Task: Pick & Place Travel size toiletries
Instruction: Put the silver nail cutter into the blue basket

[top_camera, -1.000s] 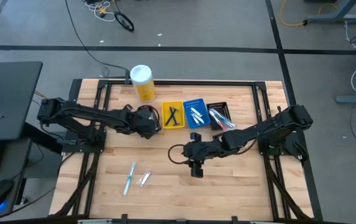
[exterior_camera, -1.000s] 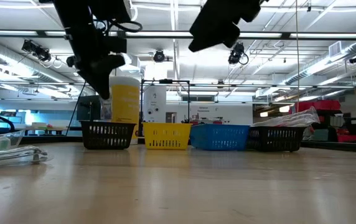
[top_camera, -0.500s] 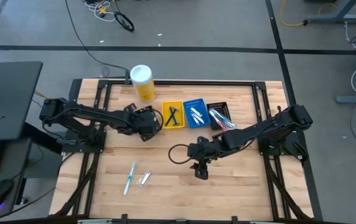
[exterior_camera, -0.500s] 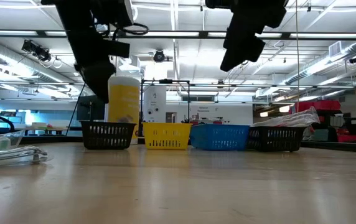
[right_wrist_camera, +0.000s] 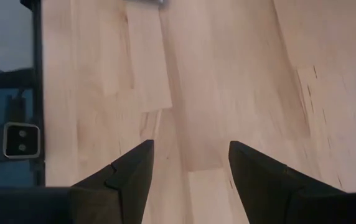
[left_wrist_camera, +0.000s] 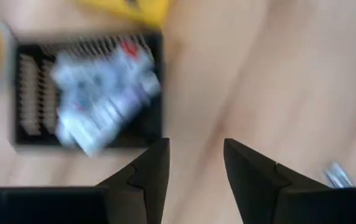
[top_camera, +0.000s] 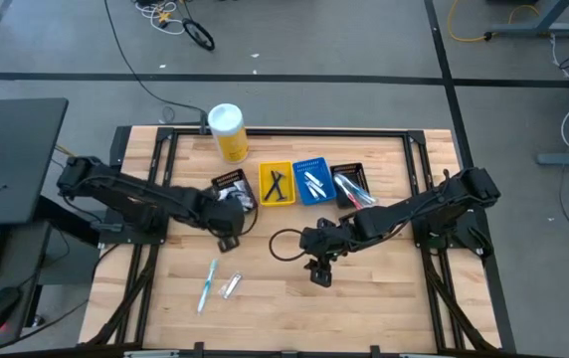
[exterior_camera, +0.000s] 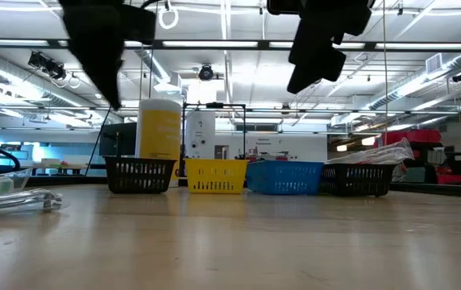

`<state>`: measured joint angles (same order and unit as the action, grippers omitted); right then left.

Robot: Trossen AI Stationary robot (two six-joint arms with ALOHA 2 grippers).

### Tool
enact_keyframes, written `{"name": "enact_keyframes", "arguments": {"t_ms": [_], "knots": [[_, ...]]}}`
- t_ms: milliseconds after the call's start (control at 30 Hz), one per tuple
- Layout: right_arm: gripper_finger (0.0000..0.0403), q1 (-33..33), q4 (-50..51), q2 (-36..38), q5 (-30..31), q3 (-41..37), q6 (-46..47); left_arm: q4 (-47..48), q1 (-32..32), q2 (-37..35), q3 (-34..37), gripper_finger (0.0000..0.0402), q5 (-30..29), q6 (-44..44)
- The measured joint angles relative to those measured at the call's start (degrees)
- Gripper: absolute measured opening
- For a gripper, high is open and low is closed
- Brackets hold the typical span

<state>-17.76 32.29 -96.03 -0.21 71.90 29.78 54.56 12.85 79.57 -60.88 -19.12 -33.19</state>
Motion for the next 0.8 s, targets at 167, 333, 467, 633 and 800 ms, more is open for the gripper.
{"name": "enact_keyframes", "arguments": {"t_ms": [167, 333, 467, 633, 800], "knots": [[0.0218, 0.00, -0.89, 0.00, 0.07, 0.00, -0.02, 0.61, 6.27, 0.48, 1.45, 0.0158, 4.82, -12.50], [0.0218, 0.00, -0.87, -0.02, 0.07, 0.00, -0.07, 0.84, 12.81, 0.46, 4.31, 0.0158, 7.28, -28.17], [0.0218, 0.00, -1.67, -0.02, 0.13, 0.00, -0.11, -0.43, 17.20, 1.62, 8.05, 0.0152, 10.44, -41.21], [0.0218, -0.02, -6.99, -0.02, 1.64, -1.54, -0.15, -9.11, 22.33, 3.16, 12.72, 0.0141, 13.00, -47.49], [0.0218, -0.02, -12.55, -0.04, 1.62, -4.23, -0.17, -19.19, 24.83, 3.08, 16.73, 0.0140, 12.59, -52.03]]}}
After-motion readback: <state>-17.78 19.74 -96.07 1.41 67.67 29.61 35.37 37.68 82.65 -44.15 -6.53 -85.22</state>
